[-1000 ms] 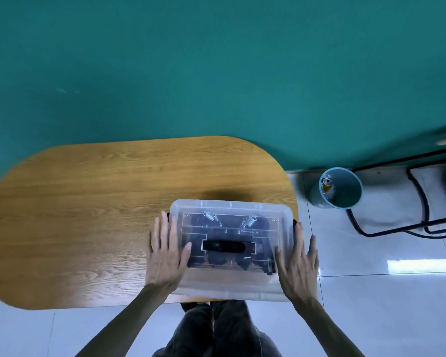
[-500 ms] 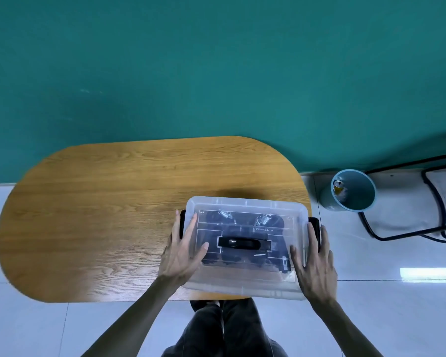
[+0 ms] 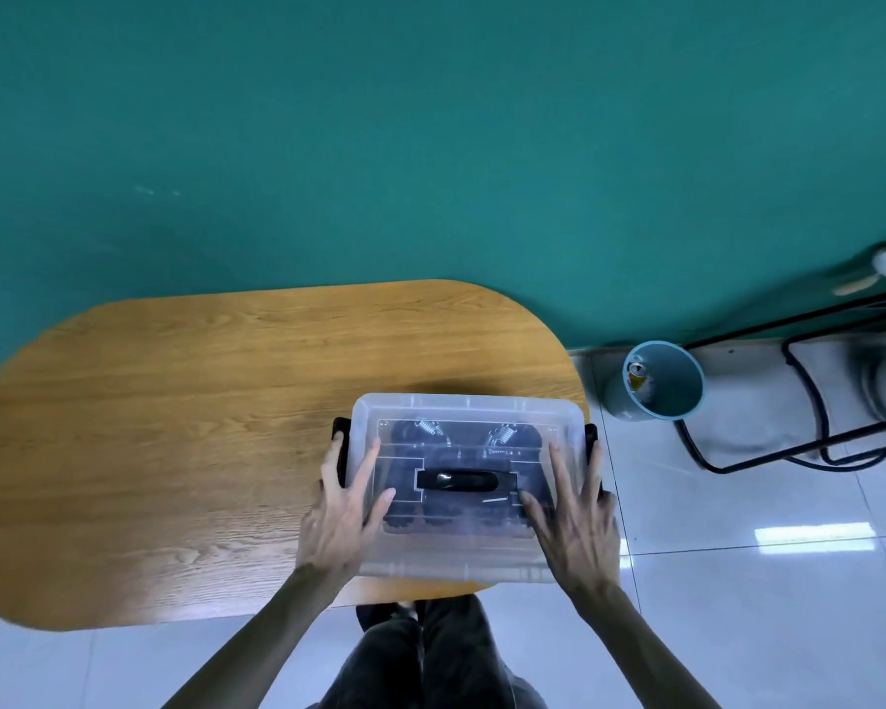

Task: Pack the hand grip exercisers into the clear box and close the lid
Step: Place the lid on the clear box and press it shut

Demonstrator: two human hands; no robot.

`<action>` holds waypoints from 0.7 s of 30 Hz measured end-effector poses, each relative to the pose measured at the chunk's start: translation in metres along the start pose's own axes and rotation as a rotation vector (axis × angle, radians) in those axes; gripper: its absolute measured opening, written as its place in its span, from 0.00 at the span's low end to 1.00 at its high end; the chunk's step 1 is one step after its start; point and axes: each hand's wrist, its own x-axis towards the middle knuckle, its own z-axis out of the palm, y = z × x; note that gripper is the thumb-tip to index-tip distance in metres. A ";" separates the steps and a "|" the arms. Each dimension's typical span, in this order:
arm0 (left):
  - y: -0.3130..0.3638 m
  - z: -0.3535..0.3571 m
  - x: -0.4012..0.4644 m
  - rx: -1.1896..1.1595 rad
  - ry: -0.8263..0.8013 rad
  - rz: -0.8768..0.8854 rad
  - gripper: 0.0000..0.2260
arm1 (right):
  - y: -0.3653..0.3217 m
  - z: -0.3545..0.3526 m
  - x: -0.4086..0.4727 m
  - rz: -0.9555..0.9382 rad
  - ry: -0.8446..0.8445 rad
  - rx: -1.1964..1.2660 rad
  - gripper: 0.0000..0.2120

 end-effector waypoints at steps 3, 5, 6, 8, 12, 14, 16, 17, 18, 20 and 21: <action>0.016 0.002 0.000 0.058 -0.032 -0.044 0.37 | -0.004 0.001 -0.001 0.020 -0.034 -0.057 0.42; 0.025 0.004 0.000 0.085 -0.064 -0.098 0.40 | -0.008 0.002 -0.002 0.051 -0.043 -0.072 0.44; 0.027 0.004 0.000 0.107 -0.076 -0.115 0.40 | -0.010 0.002 -0.002 0.063 -0.048 -0.077 0.44; 0.029 0.002 0.000 0.147 -0.098 -0.130 0.40 | -0.015 0.002 -0.002 0.088 -0.056 -0.084 0.43; 0.031 -0.002 0.000 0.152 -0.106 -0.142 0.39 | -0.023 0.003 -0.001 0.146 -0.061 -0.068 0.45; 0.033 -0.002 0.000 0.162 -0.108 -0.147 0.38 | -0.024 0.004 -0.001 0.151 -0.058 -0.078 0.42; 0.033 -0.004 0.001 0.177 -0.104 -0.144 0.38 | -0.026 0.003 0.000 0.160 -0.054 -0.082 0.41; 0.034 -0.004 0.000 0.178 -0.104 -0.139 0.38 | -0.026 0.004 0.000 0.162 -0.051 -0.085 0.41; 0.035 -0.005 0.000 0.173 -0.106 -0.138 0.38 | -0.027 0.004 -0.001 0.158 -0.046 -0.090 0.41; 0.037 -0.007 0.000 0.158 -0.114 -0.143 0.37 | -0.029 0.006 -0.002 0.135 -0.033 -0.094 0.40; 0.038 -0.007 0.000 0.153 -0.116 -0.145 0.37 | -0.029 0.006 -0.003 0.127 -0.028 -0.090 0.41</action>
